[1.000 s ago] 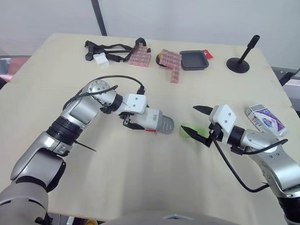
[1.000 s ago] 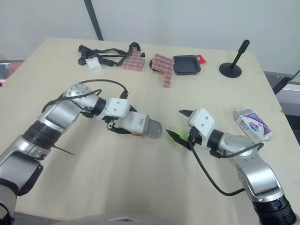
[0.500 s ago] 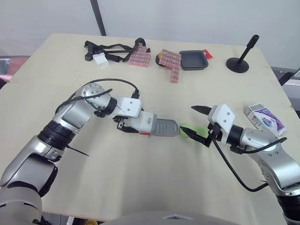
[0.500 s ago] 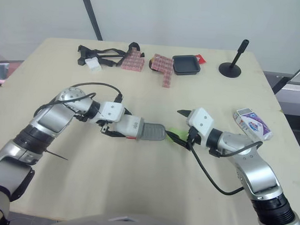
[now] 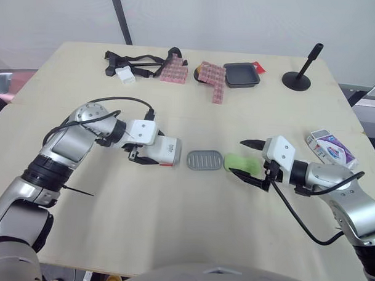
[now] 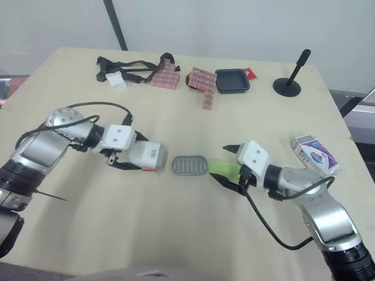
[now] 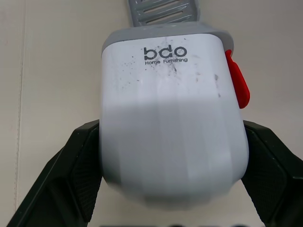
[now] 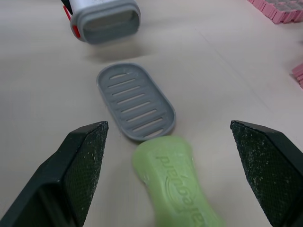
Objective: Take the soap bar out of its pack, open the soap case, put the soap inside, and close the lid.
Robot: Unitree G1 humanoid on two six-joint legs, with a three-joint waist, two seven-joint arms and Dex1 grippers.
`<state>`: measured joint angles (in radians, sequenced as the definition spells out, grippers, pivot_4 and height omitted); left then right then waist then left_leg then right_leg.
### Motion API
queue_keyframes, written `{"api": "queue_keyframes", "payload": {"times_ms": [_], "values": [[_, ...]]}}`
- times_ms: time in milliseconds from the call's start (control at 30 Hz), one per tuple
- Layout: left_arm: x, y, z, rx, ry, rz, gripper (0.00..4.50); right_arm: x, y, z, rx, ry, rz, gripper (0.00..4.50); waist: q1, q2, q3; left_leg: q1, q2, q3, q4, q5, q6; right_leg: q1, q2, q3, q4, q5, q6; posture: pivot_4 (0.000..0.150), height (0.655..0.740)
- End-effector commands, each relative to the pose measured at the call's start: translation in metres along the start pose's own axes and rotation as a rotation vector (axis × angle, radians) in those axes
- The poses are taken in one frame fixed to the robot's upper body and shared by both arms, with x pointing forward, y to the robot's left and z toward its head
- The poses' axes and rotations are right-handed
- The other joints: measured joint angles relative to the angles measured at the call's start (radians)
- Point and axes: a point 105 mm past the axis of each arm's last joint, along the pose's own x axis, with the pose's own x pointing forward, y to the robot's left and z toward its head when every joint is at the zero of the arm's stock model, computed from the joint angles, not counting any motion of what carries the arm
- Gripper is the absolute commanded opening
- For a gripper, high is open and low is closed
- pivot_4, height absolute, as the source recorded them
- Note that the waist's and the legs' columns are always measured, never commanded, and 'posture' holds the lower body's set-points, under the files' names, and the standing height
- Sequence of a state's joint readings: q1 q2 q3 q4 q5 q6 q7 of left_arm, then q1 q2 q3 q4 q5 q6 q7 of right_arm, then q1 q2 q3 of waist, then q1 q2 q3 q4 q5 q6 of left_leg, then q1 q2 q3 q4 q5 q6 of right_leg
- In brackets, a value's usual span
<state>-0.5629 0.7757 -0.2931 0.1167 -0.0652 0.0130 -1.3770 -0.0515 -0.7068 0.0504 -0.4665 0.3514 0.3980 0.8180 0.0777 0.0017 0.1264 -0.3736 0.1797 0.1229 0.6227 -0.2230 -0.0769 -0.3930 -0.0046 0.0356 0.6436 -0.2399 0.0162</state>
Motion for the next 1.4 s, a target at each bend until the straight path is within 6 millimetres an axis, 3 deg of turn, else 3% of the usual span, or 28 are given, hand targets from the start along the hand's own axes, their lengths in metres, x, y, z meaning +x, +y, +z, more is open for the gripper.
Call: {"api": "queue_keyframes", "payload": {"times_ms": [33,167,667,700,833,1133,1400], "values": [[-0.018,0.002,0.002,-0.039,-0.083,0.060,3.52,-0.008,-0.004,0.008,-0.032,-0.018,-0.005,4.44,0.001,0.000,0.000,0.000,0.000,0.000,0.000,0.000,0.000,0.000,0.000,0.000,0.000,0.000,0.000,0.150,0.7400],[-0.021,-0.006,-0.011,-0.069,-0.108,0.076,3.52,-0.010,-0.001,0.005,-0.044,0.003,0.023,4.44,0.000,0.000,0.000,0.000,0.000,0.000,0.000,0.000,0.000,0.000,0.000,0.000,0.000,0.000,0.000,0.150,0.7400],[0.013,-0.012,-0.031,-0.103,-0.180,0.090,3.52,0.003,0.000,-0.001,-0.056,0.008,0.068,4.44,-0.002,0.000,0.000,0.000,0.000,0.000,0.000,0.000,0.000,0.000,0.000,-0.001,0.000,0.000,0.000,0.150,0.7400],[0.013,-0.012,-0.032,-0.105,-0.177,0.090,4.01,0.003,0.000,-0.001,-0.057,0.010,0.068,4.48,-0.001,0.000,0.000,0.000,0.000,0.000,0.000,0.000,0.000,0.000,0.000,-0.001,0.000,0.000,0.000,0.150,0.7400],[0.013,-0.009,-0.038,-0.106,-0.149,0.100,4.01,0.003,0.000,-0.002,-0.060,0.015,0.064,4.48,-0.001,0.000,0.000,0.000,0.000,0.000,0.000,0.000,0.000,0.000,-0.001,-0.001,0.000,0.000,0.000,0.150,0.7400],[0.000,-0.011,-0.022,-0.075,-0.220,0.092,4.01,0.007,0.002,0.000,-0.057,0.003,0.059,4.48,-0.001,0.000,0.000,0.000,0.000,0.000,0.000,0.000,0.000,-0.001,0.000,-0.001,0.002,0.000,0.000,0.150,0.7400],[0.013,-0.009,-0.026,-0.076,-0.172,0.146,4.01,0.011,0.001,0.000,-0.061,0.003,0.059,4.48,-0.003,0.000,0.000,0.000,0.000,0.000,0.000,0.000,0.001,-0.001,-0.001,-0.001,0.001,0.000,0.000,0.150,0.7400]]}}
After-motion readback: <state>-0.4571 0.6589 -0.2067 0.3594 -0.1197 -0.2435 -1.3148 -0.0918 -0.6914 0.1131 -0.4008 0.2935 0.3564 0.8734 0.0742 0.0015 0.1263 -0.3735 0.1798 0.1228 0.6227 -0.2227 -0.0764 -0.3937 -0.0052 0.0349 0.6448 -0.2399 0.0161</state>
